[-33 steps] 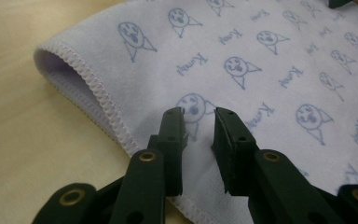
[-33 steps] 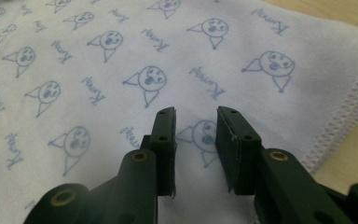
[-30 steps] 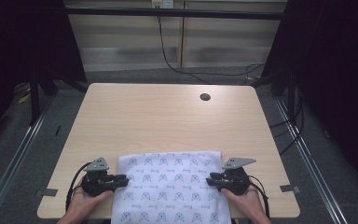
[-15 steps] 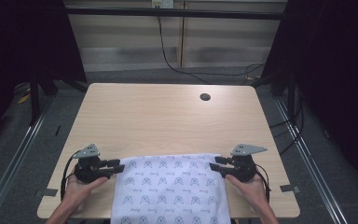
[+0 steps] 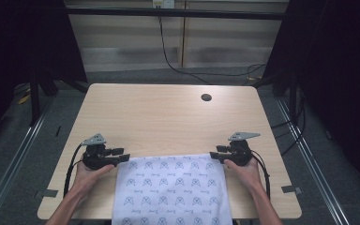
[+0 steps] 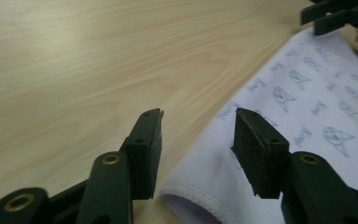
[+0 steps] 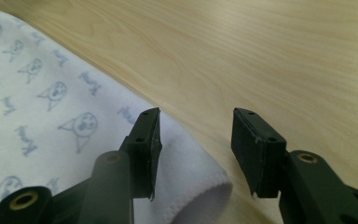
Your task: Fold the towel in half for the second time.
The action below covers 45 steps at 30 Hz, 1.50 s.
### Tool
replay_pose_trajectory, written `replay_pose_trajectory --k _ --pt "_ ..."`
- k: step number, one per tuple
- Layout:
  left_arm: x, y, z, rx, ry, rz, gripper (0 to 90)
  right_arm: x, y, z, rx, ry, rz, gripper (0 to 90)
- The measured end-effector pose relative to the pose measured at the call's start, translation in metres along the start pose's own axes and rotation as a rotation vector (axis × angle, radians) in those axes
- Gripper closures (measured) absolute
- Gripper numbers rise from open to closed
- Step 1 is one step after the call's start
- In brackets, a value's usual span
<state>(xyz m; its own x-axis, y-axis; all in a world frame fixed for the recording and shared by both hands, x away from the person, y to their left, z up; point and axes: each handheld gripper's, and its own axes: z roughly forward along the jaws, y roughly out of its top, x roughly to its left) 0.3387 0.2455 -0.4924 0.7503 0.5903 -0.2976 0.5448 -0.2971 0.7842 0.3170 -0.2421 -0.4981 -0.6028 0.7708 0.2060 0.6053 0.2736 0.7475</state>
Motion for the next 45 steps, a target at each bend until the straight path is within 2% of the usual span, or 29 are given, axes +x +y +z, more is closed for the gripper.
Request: replay_pose_trajectory --k 4,7,9,11,12,13,14,15,16,19,20,22,23,24,25,26,28,29,30,31,32,34,35,37,39,41,44,45 --pt "-0.002 -0.006 0.003 0.034 0.006 0.013 46.3 -0.002 -0.003 0.002 0.013 -0.010 0.004 52.8" --pt "0.000 -0.009 0.003 0.053 -0.012 0.012 45.5 -0.001 -0.007 0.001 0.024 -0.002 0.017 57.0" --pt "0.000 -0.009 0.004 0.063 0.003 0.015 46.0 0.000 -0.008 0.001 0.027 0.001 0.014 58.4" --pt "0.000 -0.011 0.005 0.075 -0.026 0.012 46.7 0.002 -0.008 0.003 0.036 0.004 0.012 65.5" --pt "-0.001 -0.013 0.006 0.099 -0.005 0.025 52.1 0.001 -0.008 0.003 0.030 0.014 0.016 72.9" --pt "-0.001 -0.013 0.006 0.099 -0.005 0.025 56.6 0.001 -0.008 0.003 0.029 0.022 0.017 77.1" --pt "-0.002 -0.014 0.007 0.107 -0.031 0.038 63.7 0.001 -0.008 0.003 0.027 0.030 0.019 79.9" --pt "-0.002 -0.014 0.008 0.105 -0.059 0.031 71.2 0.002 -0.009 0.002 0.025 0.039 0.025 81.9" --pt "-0.002 -0.014 0.008 0.105 -0.059 0.031 78.7 0.002 -0.009 0.002 0.025 0.039 0.025 81.9" --pt "-0.003 -0.012 0.009 0.096 -0.060 0.020 81.9 0.003 -0.008 -0.002 0.009 0.045 0.029 85.1" --pt "-0.003 -0.010 0.008 0.076 -0.055 0.010 82.4 0.003 -0.006 -0.004 -0.011 0.050 0.031 85.6" --pt "-0.001 -0.004 0.003 0.019 -0.060 -0.018 82.9 0.003 0.001 -0.015 -0.066 0.046 0.036 86.3" --pt "0.003 0.005 -0.001 -0.027 -0.052 -0.034 82.9 0.002 0.004 -0.019 -0.092 0.045 0.042 86.4" --pt "0.003 0.005 -0.001 -0.027 -0.052 -0.034 82.9 0.001 0.008 -0.023 -0.111 0.046 0.049 86.4" --pt "0.004 0.011 -0.003 -0.037 -0.039 -0.027 82.9 0.000 0.012 -0.027 -0.131 0.041 0.050 86.4" --pt "0.006 0.025 -0.006 -0.075 -0.025 -0.031 83.0 -0.001 0.018 -0.030 -0.145 0.034 0.047 86.4" --pt "0.007 0.039 -0.010 -0.103 -0.020 -0.023 83.0 -0.002 0.031 -0.037 -0.172 0.021 0.029 86.5" --pt "0.007 0.039 -0.010 -0.103 -0.020 -0.023 83.1 -0.002 0.038 -0.041 -0.189 0.017 0.029 86.5" --pt "0.008 0.046 -0.011 -0.111 -0.012 -0.016 83.1 -0.002 0.038 -0.041 -0.189 0.017 0.029 86.5" --pt "0.008 0.053 -0.012 -0.117 -0.003 -0.007 83.1 -0.005 0.053 -0.046 -0.217 0.005 0.019 86.5" --pt "0.010 0.068 -0.016 -0.142 0.008 0.005 83.1 -0.006 0.059 -0.048 -0.230 0.004 0.023 86.5" --pt "0.012 0.084 -0.018 -0.162 0.032 0.021 83.1 -0.011 0.071 -0.049 -0.246 -0.007 0.021 86.5" --pt "0.012 0.084 -0.018 -0.162 0.032 0.021 83.1 -0.013 0.076 -0.048 -0.255 -0.006 0.028 86.6" --pt "0.015 0.096 -0.019 -0.181 0.048 0.015 83.2 -0.015 0.086 -0.046 -0.247 -0.027 0.019 86.6" --pt "0.018 0.109 -0.017 -0.200 0.067 0.017 83.2 -0.019 0.095 -0.045 -0.257 -0.032 0.031 86.6" --pt "0.019 0.112 -0.017 -0.201 0.069 0.017 83.2 -0.021 0.100 -0.045 -0.260 -0.037 0.032 86.6" --pt "0.022 0.117 -0.016 -0.223 0.061 0.007 83.2 -0.025 0.117 -0.047 -0.256 -0.057 0.016 86.7" --pt "0.023 0.118 -0.016 -0.225 0.064 0.011 83.2 -0.025 0.117 -0.047 -0.256 -0.057 0.016 86.7"
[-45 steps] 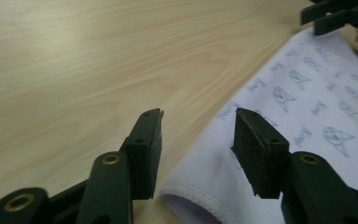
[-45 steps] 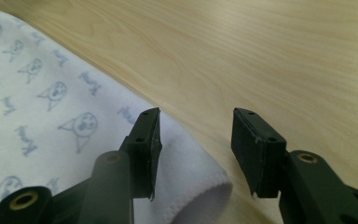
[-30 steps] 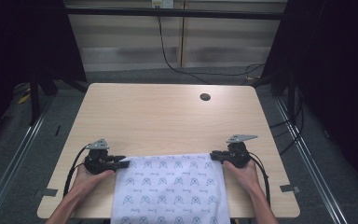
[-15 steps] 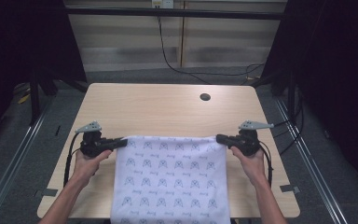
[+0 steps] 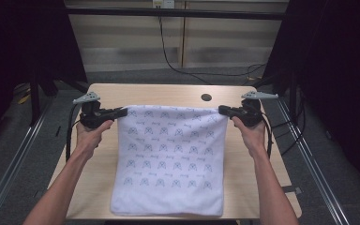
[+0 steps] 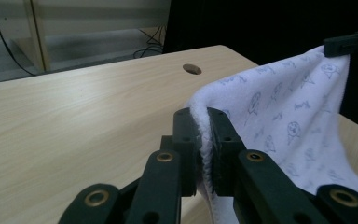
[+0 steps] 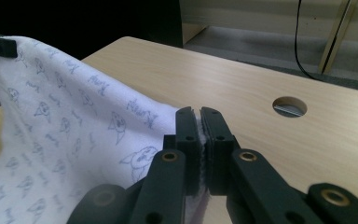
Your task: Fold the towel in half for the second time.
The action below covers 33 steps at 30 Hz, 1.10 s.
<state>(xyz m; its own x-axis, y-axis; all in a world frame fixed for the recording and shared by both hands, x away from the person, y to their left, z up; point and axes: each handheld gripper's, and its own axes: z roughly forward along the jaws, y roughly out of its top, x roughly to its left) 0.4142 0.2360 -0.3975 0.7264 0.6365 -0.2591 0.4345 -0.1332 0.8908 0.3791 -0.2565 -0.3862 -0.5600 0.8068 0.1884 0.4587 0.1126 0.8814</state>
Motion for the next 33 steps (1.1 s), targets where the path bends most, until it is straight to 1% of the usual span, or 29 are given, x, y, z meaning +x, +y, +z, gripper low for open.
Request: replay_pose_trajectory --k 1,4,6,7,8,9,10,11,12,13,14,16,17,18,19,20,21,22,23,24,25,26,27,28,29,30,31,32,33 --pt "0.002 0.001 0.000 -0.006 0.002 -0.003 83.2 0.001 0.007 0.000 0.004 -0.009 -0.014 86.8" --pt "0.002 0.003 -0.003 -0.011 0.004 0.004 83.2 0.003 0.013 -0.001 -0.003 -0.006 -0.027 86.8" --pt "0.002 0.005 -0.007 -0.027 0.001 0.003 83.2 0.005 0.018 -0.006 -0.031 0.004 -0.032 86.8" --pt "0.002 0.009 -0.010 -0.033 -0.001 0.011 83.2 0.005 0.018 -0.006 -0.031 0.004 -0.032 86.8" --pt "0.002 0.013 -0.014 -0.047 -0.012 0.004 83.2 0.005 0.020 -0.008 -0.037 0.012 -0.022 86.8" --pt "0.000 0.018 -0.017 -0.066 -0.020 0.006 83.2 0.005 0.023 -0.010 -0.047 0.014 -0.030 86.8" --pt "-0.006 0.031 -0.023 -0.069 -0.003 0.056 83.2 0.008 0.032 -0.015 -0.065 0.016 -0.041 86.8" --pt "-0.006 0.031 -0.023 -0.069 -0.003 0.056 83.2 0.008 0.032 -0.015 -0.065 0.016 -0.041 86.8" --pt "-0.009 0.041 -0.027 -0.093 -0.003 0.068 83.2 0.010 0.041 -0.020 -0.078 0.008 -0.057 86.8" --pt "-0.009 0.041 -0.027 -0.093 -0.003 0.068 83.2 0.010 0.041 -0.020 -0.078 0.008 -0.057 86.8" --pt "-0.011 0.045 -0.028 -0.108 0.001 0.070 83.2 0.011 0.050 -0.024 -0.100 0.009 -0.062 86.8" --pt "-0.012 0.044 -0.028 -0.102 -0.004 0.081 83.1 0.012 0.053 -0.026 -0.109 0.011 -0.067 86.8" --pt "-0.013 0.041 -0.027 -0.091 -0.003 0.087 83.1 0.013 0.054 -0.028 -0.117 0.012 -0.072 86.8" --pt "-0.014 0.037 -0.027 -0.077 -0.001 0.099 83.1 0.015 0.048 -0.030 -0.125 0.031 -0.074 86.8" --pt "-0.015 0.032 -0.027 -0.067 -0.003 0.105 83.1 0.015 0.048 -0.030 -0.125 0.031 -0.074 86.8" --pt "-0.015 0.025 -0.028 -0.063 -0.010 0.106 83.1 0.016 0.035 -0.031 -0.101 0.038 -0.082 86.8" --pt "-0.016 0.011 -0.031 -0.051 -0.032 0.108 83.0 0.017 0.027 -0.032 -0.098 0.051 -0.081 86.8" --pt "-0.016 0.011 -0.031 -0.051 -0.032 0.108 83.1 0.017 0.027 -0.032 -0.098 0.051 -0.081 86.8" --pt "-0.017 0.004 -0.032 -0.039 -0.028 0.110 83.1 0.019 0.019 -0.034 -0.095 0.064 -0.085 86.8" --pt "-0.018 -0.003 -0.033 -0.034 -0.039 0.106 83.0 0.022 0.011 -0.036 -0.091 0.079 -0.091 86.8" --pt "-0.021 -0.009 -0.035 -0.034 -0.055 0.103 83.0 0.026 -0.001 -0.040 -0.076 0.089 -0.104 86.8" --pt "-0.023 -0.015 -0.037 -0.034 -0.058 0.102 83.0 0.026 -0.001 -0.040 -0.076 0.089 -0.104 86.8" --pt "-0.028 -0.025 -0.042 -0.036 -0.086 0.091 83.0 0.030 -0.011 -0.046 -0.073 0.104 -0.108 86.8" --pt "-0.028 -0.025 -0.042 -0.036 -0.086 0.091 83.0 0.032 -0.014 -0.049 -0.071 0.110 -0.110 86.8" --pt "-0.031 -0.029 -0.044 -0.034 -0.075 0.096 83.0 0.035 -0.018 -0.052 -0.074 0.120 -0.113 86.8" --pt "-0.037 -0.038 -0.050 -0.036 -0.095 0.095 83.0 0.037 -0.022 -0.055 -0.077 0.126 -0.117 86.7" --pt "-0.040 -0.043 -0.052 -0.038 -0.087 0.104 82.9 0.041 -0.026 -0.058 -0.077 0.127 -0.120 86.7" --pt "-0.043 -0.047 -0.054 -0.030 -0.064 0.119 82.8 0.044 -0.030 -0.061 -0.083 0.132 -0.120 86.6" --pt "-0.043 -0.047 -0.054 -0.030 -0.064 0.119 82.7 0.046 -0.036 -0.064 -0.099 0.149 -0.107 86.6"
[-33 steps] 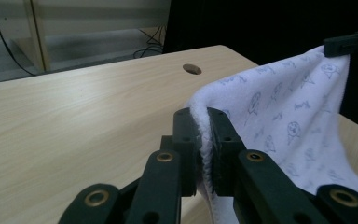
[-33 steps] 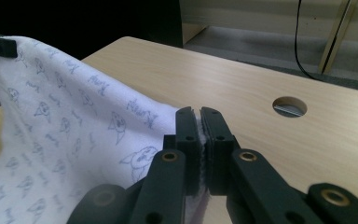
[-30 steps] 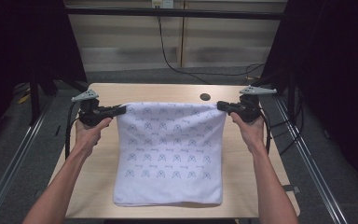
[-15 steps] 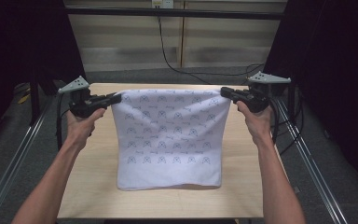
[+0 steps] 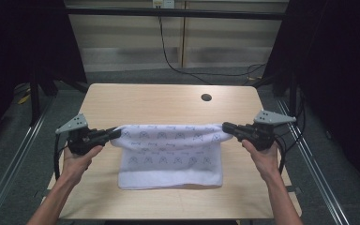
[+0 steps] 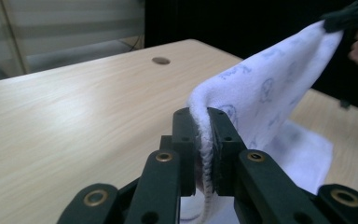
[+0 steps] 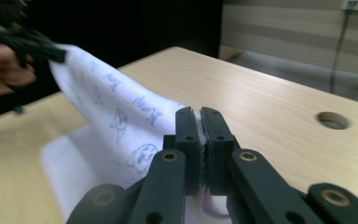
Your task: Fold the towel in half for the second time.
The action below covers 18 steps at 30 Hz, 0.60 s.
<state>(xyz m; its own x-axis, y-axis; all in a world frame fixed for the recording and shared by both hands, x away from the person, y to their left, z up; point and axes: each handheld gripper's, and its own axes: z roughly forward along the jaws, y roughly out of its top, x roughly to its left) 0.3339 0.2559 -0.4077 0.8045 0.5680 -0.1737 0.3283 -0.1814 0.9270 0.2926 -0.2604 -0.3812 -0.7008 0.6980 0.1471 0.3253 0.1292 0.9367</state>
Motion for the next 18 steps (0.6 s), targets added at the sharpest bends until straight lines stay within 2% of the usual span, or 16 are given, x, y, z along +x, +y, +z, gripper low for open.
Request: replay_pose_trajectory --k 1,3,4,5,7,8,10,11,14,15,16,17,18 --pt "-0.004 -0.008 -0.002 -0.002 -0.009 -0.017 82.7 0.004 -0.006 -0.002 -0.009 0.014 0.011 86.6" --pt "-0.006 -0.014 -0.003 0.005 -0.009 -0.020 82.6 0.007 -0.011 -0.002 0.002 0.013 0.009 86.5" --pt "-0.011 -0.025 -0.005 0.010 -0.014 -0.026 82.3 0.011 -0.024 -0.003 0.033 0.013 0.013 86.3" --pt "-0.011 -0.025 -0.005 0.010 -0.014 -0.026 82.1 0.013 -0.031 -0.004 0.045 0.017 0.016 86.2" --pt "-0.017 -0.036 -0.008 0.014 -0.046 -0.039 81.8 0.015 -0.037 -0.005 0.054 0.017 0.021 86.1" --pt "-0.022 -0.042 -0.008 0.030 -0.044 -0.030 81.5 0.016 -0.044 -0.007 0.059 0.017 0.028 85.9" --pt "-0.028 -0.052 -0.010 0.070 -0.076 -0.028 80.7 0.018 -0.057 -0.011 0.079 0.020 0.041 85.3" --pt "-0.031 -0.058 -0.010 0.084 -0.075 -0.027 80.2 0.020 -0.064 -0.013 0.082 0.022 0.051 85.0" --pt "-0.038 -0.075 -0.012 0.114 -0.083 -0.045 78.7 0.026 -0.083 -0.017 0.120 0.031 0.072 81.6" --pt "-0.042 -0.082 -0.013 0.156 -0.105 -0.040 75.9 0.032 -0.093 -0.020 0.154 0.039 0.072 77.9" --pt "-0.042 -0.082 -0.013 0.156 -0.105 -0.040 74.3 0.032 -0.093 -0.020 0.154 0.039 0.072 77.9" --pt "-0.045 -0.084 -0.015 0.171 -0.098 -0.039 70.8 0.037 -0.103 -0.026 0.165 0.053 0.090 74.7" --pt "-0.047 -0.086 -0.018 0.170 -0.116 -0.044 67.8 0.040 -0.106 -0.028 0.169 0.049 0.090 71.4"
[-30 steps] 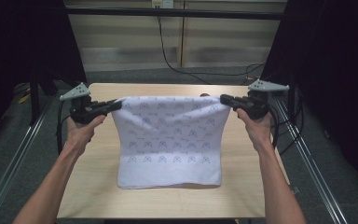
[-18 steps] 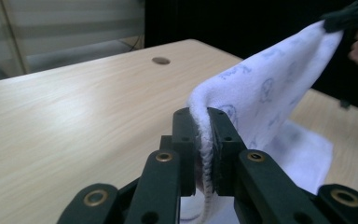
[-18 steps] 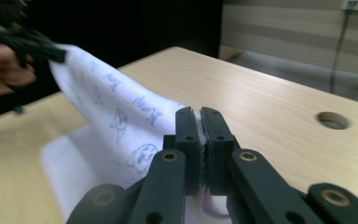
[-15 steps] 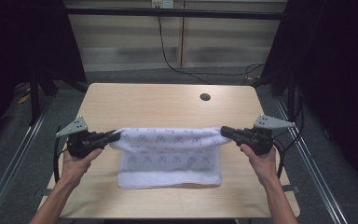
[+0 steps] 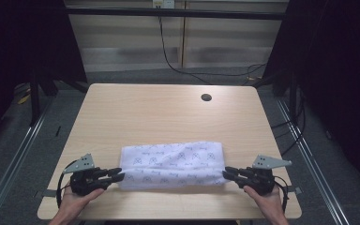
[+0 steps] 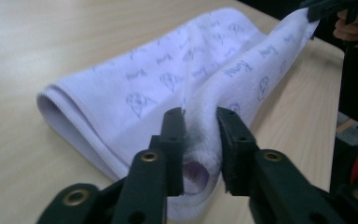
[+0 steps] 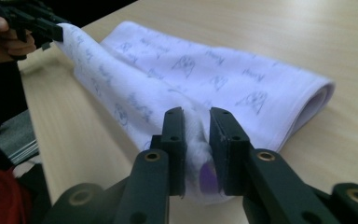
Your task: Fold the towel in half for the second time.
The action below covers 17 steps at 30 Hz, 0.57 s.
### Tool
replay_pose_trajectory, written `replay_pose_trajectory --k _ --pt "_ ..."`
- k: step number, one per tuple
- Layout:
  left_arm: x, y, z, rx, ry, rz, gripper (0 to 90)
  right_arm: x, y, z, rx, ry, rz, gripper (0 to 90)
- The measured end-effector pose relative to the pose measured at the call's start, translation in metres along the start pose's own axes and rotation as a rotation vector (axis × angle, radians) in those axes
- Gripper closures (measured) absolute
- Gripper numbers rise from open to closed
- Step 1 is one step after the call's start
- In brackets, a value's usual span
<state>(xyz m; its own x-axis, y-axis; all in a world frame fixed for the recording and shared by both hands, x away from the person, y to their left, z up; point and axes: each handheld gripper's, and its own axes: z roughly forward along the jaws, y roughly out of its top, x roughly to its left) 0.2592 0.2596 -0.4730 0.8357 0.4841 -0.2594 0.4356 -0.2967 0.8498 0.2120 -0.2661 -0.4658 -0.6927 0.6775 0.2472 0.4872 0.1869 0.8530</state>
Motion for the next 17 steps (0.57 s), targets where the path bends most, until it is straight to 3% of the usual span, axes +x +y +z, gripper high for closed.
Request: replay_pose_trajectory --k 2,3,7,9,10,17 --pt "-0.002 -0.005 -0.009 -0.042 -0.033 -0.048 58.9 0.004 -0.005 -0.005 -0.009 0.002 0.015 69.2" --pt "-0.002 -0.005 -0.009 -0.042 -0.033 -0.048 53.7 0.004 -0.005 -0.005 -0.009 0.002 0.015 69.2" --pt "0.007 -0.002 -0.017 -0.097 0.047 -0.076 47.4 0.001 -0.005 -0.013 -0.062 -0.037 0.036 65.5" --pt "0.016 -0.003 -0.018 -0.102 0.085 -0.100 42.8 -0.003 -0.005 -0.013 -0.074 -0.072 0.050 61.0" --pt "0.023 -0.006 -0.018 -0.095 0.128 -0.119 41.8 -0.004 -0.005 -0.013 -0.072 -0.088 0.052 58.8" --pt "0.031 -0.013 -0.019 -0.069 0.190 -0.152 34.1 -0.010 -0.007 -0.014 -0.067 -0.152 0.068 48.7"
